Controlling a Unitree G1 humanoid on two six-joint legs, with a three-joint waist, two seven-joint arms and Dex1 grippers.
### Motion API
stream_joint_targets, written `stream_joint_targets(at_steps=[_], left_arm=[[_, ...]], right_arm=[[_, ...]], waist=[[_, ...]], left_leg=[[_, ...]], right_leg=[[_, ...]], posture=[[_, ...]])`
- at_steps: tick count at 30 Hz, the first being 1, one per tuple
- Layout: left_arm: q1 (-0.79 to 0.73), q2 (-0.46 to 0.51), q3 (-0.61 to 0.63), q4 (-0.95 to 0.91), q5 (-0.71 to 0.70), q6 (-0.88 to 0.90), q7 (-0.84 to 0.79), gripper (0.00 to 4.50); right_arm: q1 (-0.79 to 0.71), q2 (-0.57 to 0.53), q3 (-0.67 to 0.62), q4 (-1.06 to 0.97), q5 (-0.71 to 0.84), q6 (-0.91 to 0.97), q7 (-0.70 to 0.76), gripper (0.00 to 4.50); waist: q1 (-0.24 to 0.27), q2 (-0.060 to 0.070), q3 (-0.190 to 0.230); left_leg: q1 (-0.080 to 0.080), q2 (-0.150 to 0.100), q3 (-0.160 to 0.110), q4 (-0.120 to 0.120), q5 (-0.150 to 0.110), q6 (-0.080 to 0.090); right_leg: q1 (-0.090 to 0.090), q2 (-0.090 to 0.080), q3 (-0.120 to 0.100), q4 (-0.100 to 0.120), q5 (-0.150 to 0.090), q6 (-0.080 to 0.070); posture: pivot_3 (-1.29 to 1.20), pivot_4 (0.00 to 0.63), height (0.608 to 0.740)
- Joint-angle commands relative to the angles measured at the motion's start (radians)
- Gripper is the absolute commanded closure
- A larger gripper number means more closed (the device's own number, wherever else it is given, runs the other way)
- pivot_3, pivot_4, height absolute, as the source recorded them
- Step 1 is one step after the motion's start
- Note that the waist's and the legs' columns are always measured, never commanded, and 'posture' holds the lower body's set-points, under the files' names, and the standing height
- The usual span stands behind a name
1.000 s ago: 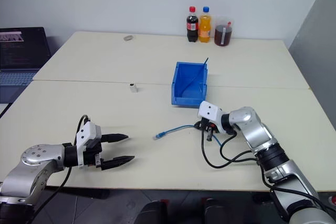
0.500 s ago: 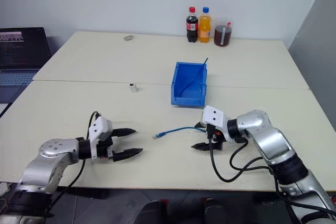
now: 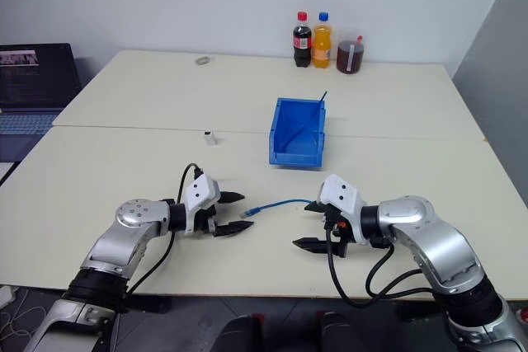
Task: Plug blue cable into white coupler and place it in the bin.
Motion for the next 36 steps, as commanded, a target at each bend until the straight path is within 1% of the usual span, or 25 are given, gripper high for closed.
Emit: stream_joint_targets(at_steps=[1,2,5,7,8,10,12,13,18,21,24,27,30,32,34,36], left_arm=[[0.038,0.017,-0.058,-0.015,0.047,0.001,-0.022,1.74],[0.045,0.022,-0.06,-0.022,0.05,0.005,-0.021,1.88],[0.065,0.032,-0.062,-0.046,0.048,0.019,-0.02,2.54],[0.074,0.038,-0.063,-0.056,0.048,0.025,-0.018,3.1],[0.079,0.042,-0.063,-0.06,0.052,0.023,-0.015,3.23],[0.086,0.047,-0.061,-0.064,0.059,0.016,-0.003,3.74],[0.091,0.047,-0.057,-0.067,0.059,0.009,0.009,4.15],[0.093,0.046,-0.053,-0.068,0.057,0.005,0.014,4.25],[0.086,0.005,0.007,-0.089,-0.005,-0.044,0.05,4.25],[0.061,-0.056,0.08,-0.126,-0.089,-0.023,0.093,4.25],[0.035,-0.09,0.115,-0.176,-0.157,0.039,0.105,4.25],[0.015,-0.11,0.137,-0.27,-0.268,0.163,0.103,4.25],[0.006,-0.113,0.169,-0.366,-0.415,0.333,0.106,4.25],[0.009,-0.099,0.178,-0.414,-0.484,0.414,0.099,4.25],[0.011,-0.09,0.183,-0.439,-0.521,0.464,0.099,4.25],[0.012,-0.08,0.181,-0.455,-0.544,0.497,0.097,4.25]], right_arm=[[-0.006,-0.021,-0.022,-0.048,0.019,-0.006,-0.022,0.41],[-0.007,-0.023,-0.022,-0.049,0.02,-0.007,-0.026,0.41],[-0.01,-0.028,-0.022,-0.051,0.024,-0.013,-0.036,0.41],[-0.014,-0.027,-0.022,-0.05,0.026,-0.015,-0.042,0.41],[-0.017,-0.027,-0.022,-0.048,0.025,-0.019,-0.046,0.41],[-0.02,-0.026,-0.021,-0.044,0.024,-0.025,-0.054,0.41],[-0.021,-0.023,-0.023,-0.041,0.022,-0.032,-0.063,0.41],[-0.019,-0.021,-0.024,-0.04,0.021,-0.036,-0.068,0.41],[0.019,-0.003,-0.052,-0.054,0.032,-0.062,-0.109,0.41],[0.073,0.057,-0.13,-0.11,0.13,0.004,-0.151,0.41],[0.113,0.11,-0.186,-0.166,0.222,0.084,-0.208,0.41],[0.145,0.176,-0.233,-0.188,0.31,0.156,-0.273,0.41],[0.166,0.258,-0.248,-0.179,0.347,0.17,-0.354,0.41],[0.163,0.311,-0.247,-0.166,0.357,0.16,-0.399,0.41],[0.154,0.338,-0.247,-0.156,0.369,0.16,-0.424,0.41],[0.126,0.393,-0.268,-0.133,0.41,0.162,-0.46,0.41]], waist=[[0.0,0.0,0.0],[0.0,0.0,0.0],[0.0,0.0,-0.001],[-0.001,0.0,-0.001],[-0.001,0.0,-0.001],[-0.001,0.0,-0.001],[-0.001,0.0,-0.001],[-0.001,0.0,-0.001],[-0.001,0.0,-0.001],[0.002,-0.002,-0.001],[0.002,-0.002,0.0],[0.0,-0.003,0.0],[-0.001,-0.003,0.0],[-0.006,-0.003,0.0],[-0.012,-0.003,0.0],[-0.017,-0.003,0.0]], left_leg=[[0.0,0.0,0.0,0.0,0.0,0.0],[0.0,0.0,0.0,0.0,0.0,0.0],[0.0,0.0,0.0,0.0,0.0,0.0],[0.001,0.0,0.0,0.0,0.0,0.0],[0.001,0.0,0.0,0.0,0.0,0.0],[0.001,0.0,0.0,0.0,0.0,0.0],[0.001,0.001,0.0,0.0,0.0,0.0],[0.001,0.001,0.0,0.0,0.0,0.0],[0.001,0.001,0.0,0.0,0.0,0.0],[0.0,0.001,0.0,0.0,0.0,0.0],[-0.002,0.001,-0.002,0.0,0.0,0.0],[-0.002,0.001,-0.003,0.0,0.0,0.0],[-0.002,0.001,-0.003,0.0,0.0,0.0],[-0.002,0.001,-0.003,0.0,0.0,0.0],[-0.002,0.001,-0.003,0.0,0.0,0.0],[-0.001,0.001,-0.003,0.0,0.0,0.0]], right_leg=[[0.0,0.0,0.0,0.0,0.0,0.0],[0.0,0.0,0.0,0.0,0.0,0.0],[0.0,0.0,0.0,0.0,0.0,0.0],[0.0,0.0,0.0,0.0,0.0,0.0],[0.0,0.0,0.0,0.0,0.0,0.0],[0.0,0.0,0.0,0.0,0.0,0.0],[0.001,0.0,0.0,0.0,0.0,0.0],[0.001,0.0,0.0,0.0,0.0,0.0],[0.0,0.0,0.0,0.0,0.0,0.0],[0.0,0.0,0.0,0.0,0.0,0.0],[0.0,0.0,-0.002,-0.001,0.0,0.0],[0.0,0.0,-0.002,-0.001,0.0,0.0],[0.0,0.0,-0.003,-0.001,0.0,0.0],[0.0,0.0,-0.003,-0.001,0.0,0.0],[0.0,0.001,-0.003,-0.001,0.0,0.0],[0.0,0.001,-0.002,0.0,0.0,0.0]], posture=[[0.0,0.15,0.74],[0.0,0.15,0.74],[0.0,0.15,0.74],[0.0,0.15,0.74],[0.0,0.15,0.74],[0.0,0.15,0.74],[0.0,0.15,0.74],[0.0,0.15,0.74],[0.0,0.15,0.74],[0.0,0.15,0.74],[0.0,0.15,0.74],[0.0,0.15,0.74],[0.0,0.15,0.74],[0.0,0.15,0.74],[0.0,0.15,0.74],[0.0,0.15,0.74]])
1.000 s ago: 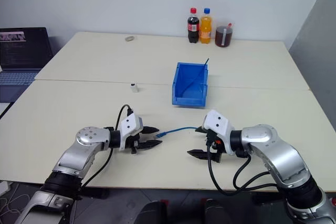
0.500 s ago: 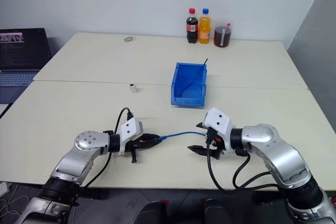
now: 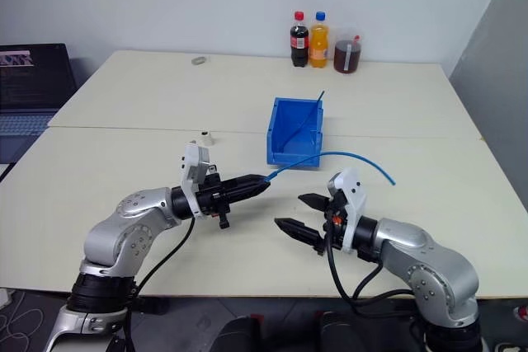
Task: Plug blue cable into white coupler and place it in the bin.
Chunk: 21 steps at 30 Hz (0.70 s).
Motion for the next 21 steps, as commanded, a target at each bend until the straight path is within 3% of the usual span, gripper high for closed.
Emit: stream_joint_targets(at_steps=[1,9,20,21], left_arm=[[-0.007,0.021,0.02,-0.056,-0.061,0.059,-0.006,4.25],[-0.011,0.014,0.021,-0.058,-0.083,0.082,0.006,4.25],[0.001,0.007,0.015,-0.062,-0.073,0.068,0.006,4.25],[0.004,0.006,0.015,-0.064,-0.072,0.066,0.007,4.25]], right_arm=[[-0.051,0.066,-0.045,0.011,0.076,-0.008,-0.059,0.41],[-0.105,0.109,-0.059,0.061,0.192,0.009,-0.106,0.41],[-0.143,0.111,-0.032,0.163,0.22,-0.024,-0.103,0.41],[-0.146,0.112,-0.035,0.168,0.231,-0.02,-0.102,0.58]], waist=[[-0.006,0.0,0.0],[-0.011,0.0,0.0],[-0.011,0.0,0.0],[-0.011,0.0,0.0]], left_leg=[[0.0,0.0,0.0,0.0,0.0,0.0],[-0.001,0.0,0.0,-0.001,0.0,0.0],[-0.001,0.0,0.0,-0.001,0.0,0.0],[-0.001,0.0,0.0,-0.001,0.0,0.0]], right_leg=[[0.0,0.0,0.0,0.0,0.0,0.0],[0.0,0.0,0.0,-0.001,0.0,0.0],[0.0,0.0,0.0,-0.002,0.0,0.0],[0.0,0.0,0.0,-0.002,0.0,0.0]], posture=[[0.0,0.15,0.74],[0.0,0.15,0.74],[0.0,0.15,0.74],[0.0,0.15,0.74]])
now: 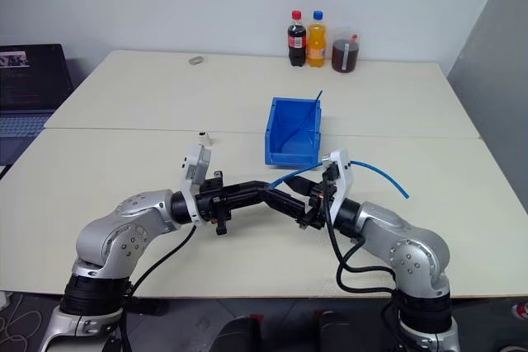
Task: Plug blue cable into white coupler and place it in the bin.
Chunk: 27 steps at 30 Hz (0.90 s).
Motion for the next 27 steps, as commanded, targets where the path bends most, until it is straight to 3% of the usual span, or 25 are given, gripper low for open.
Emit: stream_joint_targets(at_steps=[1,3,4,17,27], left_arm=[[0.004,-0.004,0.015,-0.042,-0.015,-0.018,0.004,4.25],[0.007,-0.005,0.015,-0.042,-0.013,-0.021,0.004,4.25],[0.008,-0.005,0.015,-0.044,-0.013,-0.021,0.005,4.25],[0.024,-0.012,0.011,-0.05,-0.011,-0.033,0.009,4.25],[0.019,-0.038,-0.004,-0.025,0.054,-0.109,0.023,4.25]], right_arm=[[-0.025,0.009,-0.005,-0.001,0.052,-0.017,0.009,0.77],[-0.029,0.008,-0.003,0.005,0.068,-0.012,0.012,0.98],[-0.03,0.007,-0.002,0.005,0.076,-0.009,0.012,1.42],[-0.03,-0.005,0.015,0.005,0.103,0.002,0.007,4.38],[-0.031,-0.018,0.028,0.001,0.104,0.005,0.013,4.44]], waist=[[0.0,0.0,0.0],[0.0,0.0,0.0],[0.0,0.0,0.0],[0.0,0.0,0.0],[0.0,0.0,0.0]], left_leg=[[0.0,0.0,0.0,0.0,0.0,0.0],[0.0,0.0,0.0,0.0,0.0,0.0],[0.0,0.0,0.0,0.0,0.0,0.0],[-0.001,0.0,0.0,-0.001,0.0,0.0],[-0.002,0.0,0.0,-0.001,0.0,0.0]], right_leg=[[0.0,0.0,0.0,0.0,0.0,0.0],[0.0,0.0,0.0,0.0,0.0,0.0],[0.0,0.0,0.0,0.0,0.0,0.0],[0.0,0.0,0.0,-0.001,0.0,0.0],[0.0,0.0,0.0,-0.003,0.0,0.0]], posture=[[0.0,0.15,0.74],[0.0,0.15,0.74],[0.0,0.15,0.74],[0.0,0.15,0.74],[0.0,0.15,0.74]])
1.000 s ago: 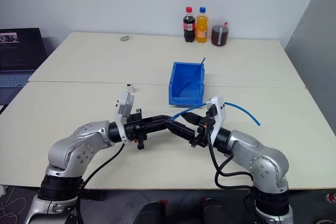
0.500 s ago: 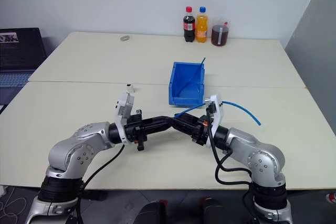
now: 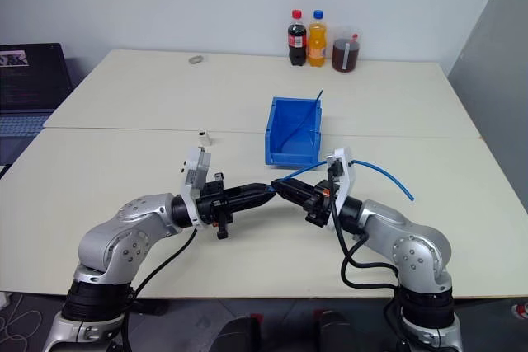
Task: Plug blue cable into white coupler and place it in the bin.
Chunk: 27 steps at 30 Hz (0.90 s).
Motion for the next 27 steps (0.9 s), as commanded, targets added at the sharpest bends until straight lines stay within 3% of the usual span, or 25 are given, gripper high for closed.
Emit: stream_joint_targets(at_steps=[1,2,4,15,21,23,27], left_arm=[[-0.011,-0.01,0.0,0.005,0.026,-0.045,0.017,4.25],[-0.009,-0.002,-0.005,0.01,0.034,-0.049,0.004,4.25],[0.002,0.02,-0.015,0.013,0.048,-0.057,-0.025,3.54],[0.098,0.143,0.009,0.011,0.049,-0.035,-0.089,1.3],[0.19,0.184,0.073,0.029,0.097,-0.078,-0.023,0.09],[0.211,0.176,0.088,0.029,0.138,-0.115,0.024,0.0],[0.188,0.119,0.105,0.094,0.326,-0.237,0.27,0.0]], right_arm=[[-0.018,0.003,0.033,-0.031,0.051,0.005,0.021,4.44],[-0.019,0.003,0.033,-0.029,0.051,0.004,0.022,4.44],[-0.02,0.001,0.032,-0.029,0.049,0.001,0.022,4.44],[-0.021,-0.02,0.057,-0.026,0.001,-0.045,0.031,4.45],[-0.017,-0.033,0.076,-0.01,-0.029,-0.088,0.038,4.45],[-0.014,-0.035,0.079,-0.01,-0.034,-0.095,0.041,4.45],[-0.014,-0.035,0.084,0.002,-0.049,-0.111,0.048,4.45]], waist=[[0.0,0.0,0.0],[0.0,0.0,0.0],[0.0,0.0,0.0],[0.0,0.0,0.0],[-0.002,0.0,0.0],[0.0,0.0,0.0],[0.003,0.0,0.0]], left_leg=[[0.0,0.0,0.0,0.0,0.0,0.0],[0.0,0.0,0.0,0.0,0.0,0.0],[-0.001,0.0,0.0,-0.001,0.0,0.0],[-0.002,0.0,0.0,-0.001,0.0,0.0],[-0.003,0.001,0.0,-0.002,0.0,0.0],[-0.003,0.001,0.0,-0.002,0.0,0.0],[-0.004,0.0,0.0,-0.002,0.0,0.0]], right_leg=[[0.0,0.0,0.0,0.0,0.0,0.0],[0.0,0.0,0.0,-0.001,0.0,0.0],[0.0,0.0,0.0,-0.002,0.0,0.0],[-0.001,0.0,0.0,-0.003,0.0,0.0],[-0.003,0.0,0.0,-0.003,0.0,0.0],[-0.003,0.0,0.0,-0.003,0.0,0.0],[-0.003,-0.002,0.0,-0.003,0.0,0.0]], posture=[[0.0,0.15,0.74],[0.0,0.15,0.74],[0.0,0.15,0.74],[0.0,0.15,0.74],[0.0,0.15,0.74],[0.0,0.15,0.74],[0.0,0.15,0.74]])
